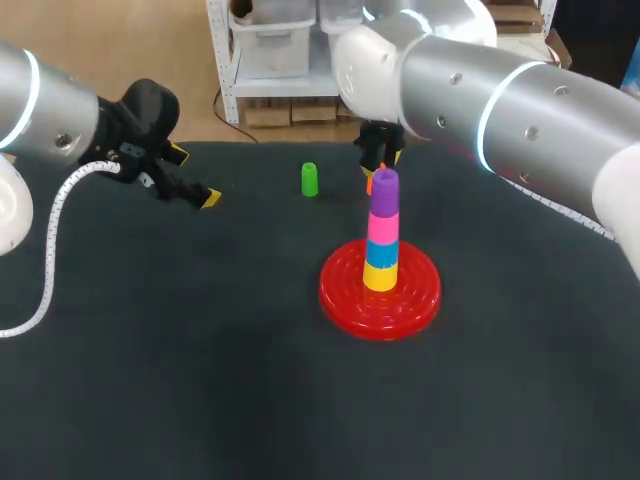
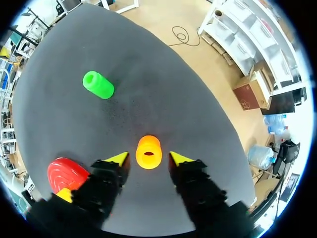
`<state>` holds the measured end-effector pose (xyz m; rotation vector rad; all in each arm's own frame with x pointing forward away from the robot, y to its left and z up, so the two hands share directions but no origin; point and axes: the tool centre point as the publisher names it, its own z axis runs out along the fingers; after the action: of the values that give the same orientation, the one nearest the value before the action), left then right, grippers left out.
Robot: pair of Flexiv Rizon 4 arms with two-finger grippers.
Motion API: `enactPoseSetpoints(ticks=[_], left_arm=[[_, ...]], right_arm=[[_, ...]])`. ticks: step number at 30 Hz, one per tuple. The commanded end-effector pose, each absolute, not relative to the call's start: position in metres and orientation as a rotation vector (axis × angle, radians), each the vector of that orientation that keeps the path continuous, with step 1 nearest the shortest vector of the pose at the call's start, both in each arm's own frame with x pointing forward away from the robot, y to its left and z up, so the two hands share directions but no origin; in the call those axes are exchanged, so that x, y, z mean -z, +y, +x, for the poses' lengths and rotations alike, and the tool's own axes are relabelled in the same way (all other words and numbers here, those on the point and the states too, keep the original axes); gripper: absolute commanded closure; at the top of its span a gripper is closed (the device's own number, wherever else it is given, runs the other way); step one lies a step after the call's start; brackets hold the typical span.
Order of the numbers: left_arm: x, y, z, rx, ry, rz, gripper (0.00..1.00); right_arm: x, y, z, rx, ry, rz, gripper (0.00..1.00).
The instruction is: Pick up and stack the cylinders on the red base in this order: pink,purple,orange,green
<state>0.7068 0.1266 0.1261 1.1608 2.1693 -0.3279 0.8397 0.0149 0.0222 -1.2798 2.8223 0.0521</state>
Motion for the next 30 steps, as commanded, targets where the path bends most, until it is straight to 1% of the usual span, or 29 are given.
enactPoseSetpoints(ticks=[1, 6, 14, 17, 21, 30], left_arm=[[-0.126, 0.127, 0.707, 0.327, 2.169, 1.161, 0.00], [-0.126, 0.127, 0.707, 0.327, 2.169, 1.161, 0.00], [-0.126, 0.127, 0.707, 0.327, 2.169, 1.161, 0.00], [-0.126, 0.127, 0.707, 0.327, 2.169, 1.161, 0.00], [-0.126, 0.127, 0.707, 0.327, 2.169, 1.161, 0.00], [-0.126, 0.127, 0.707, 0.327, 2.169, 1.161, 0.00]], right_arm=[[-0.023, 0.020, 0.850, -0.013, 2.898, -1.336, 1.00], [-0.039, 0.019, 0.849, -0.008, 2.848, -1.341, 1.00], [-0.151, 0.023, 0.825, -0.109, 2.567, -1.457, 1.00], [-0.200, 0.024, 0.800, -0.132, 2.433, -1.563, 1.00], [-0.236, 0.020, 0.762, -0.138, 2.335, -1.646, 1.00], [-0.262, 0.011, 0.695, -0.153, 2.282, -1.675, 1.00]])
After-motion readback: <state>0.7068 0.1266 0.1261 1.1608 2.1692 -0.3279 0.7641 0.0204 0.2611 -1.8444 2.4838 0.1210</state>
